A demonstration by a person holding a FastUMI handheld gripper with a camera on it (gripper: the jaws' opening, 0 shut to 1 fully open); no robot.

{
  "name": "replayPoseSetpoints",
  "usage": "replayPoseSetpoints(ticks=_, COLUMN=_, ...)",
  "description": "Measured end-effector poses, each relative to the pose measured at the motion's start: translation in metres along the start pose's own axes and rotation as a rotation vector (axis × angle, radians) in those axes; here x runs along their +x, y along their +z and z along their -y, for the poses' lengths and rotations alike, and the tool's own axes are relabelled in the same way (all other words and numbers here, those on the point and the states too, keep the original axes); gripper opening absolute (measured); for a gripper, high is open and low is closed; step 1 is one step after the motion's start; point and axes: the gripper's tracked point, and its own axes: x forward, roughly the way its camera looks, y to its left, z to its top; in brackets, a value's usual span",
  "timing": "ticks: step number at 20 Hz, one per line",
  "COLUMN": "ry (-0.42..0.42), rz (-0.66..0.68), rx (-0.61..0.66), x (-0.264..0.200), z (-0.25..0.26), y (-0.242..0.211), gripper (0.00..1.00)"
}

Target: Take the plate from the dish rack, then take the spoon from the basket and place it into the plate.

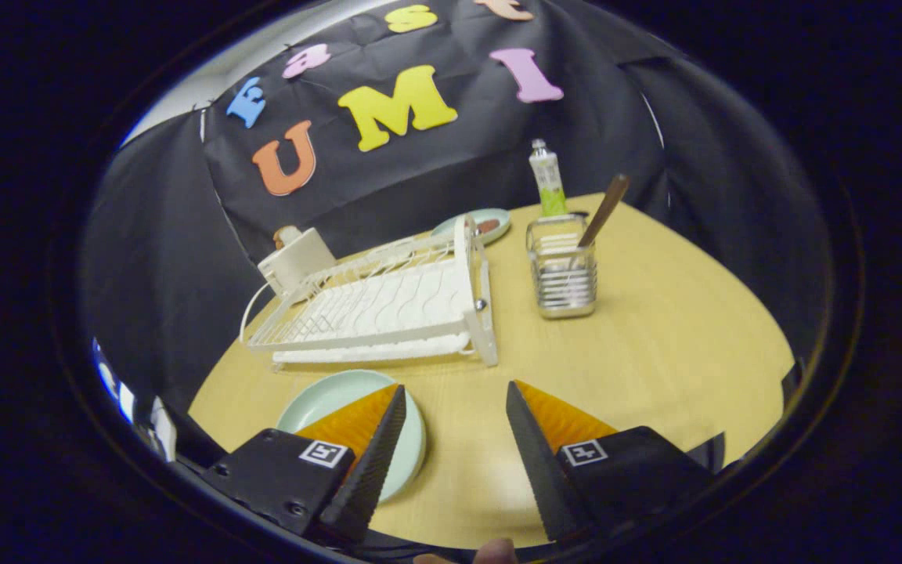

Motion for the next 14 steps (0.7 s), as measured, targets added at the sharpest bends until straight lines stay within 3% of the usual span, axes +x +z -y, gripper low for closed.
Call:
replayPoseSetpoints(ticks=3, ry=-0.090, rz=0.158, rx=-0.069, x=-0.017, z=0.021, y=0.021, gripper=0.93)
replayPoseSetpoints(ticks=7, ry=-0.134, rz=0.277, rx=-0.062, x=-0.021, z=0.045, y=0.034, gripper=0.94)
replayPoseSetpoints(ticks=14, ry=-0.188, rz=0.334, rx=-0.040, x=-0.002, z=0.087, y=0.061, gripper=0.95)
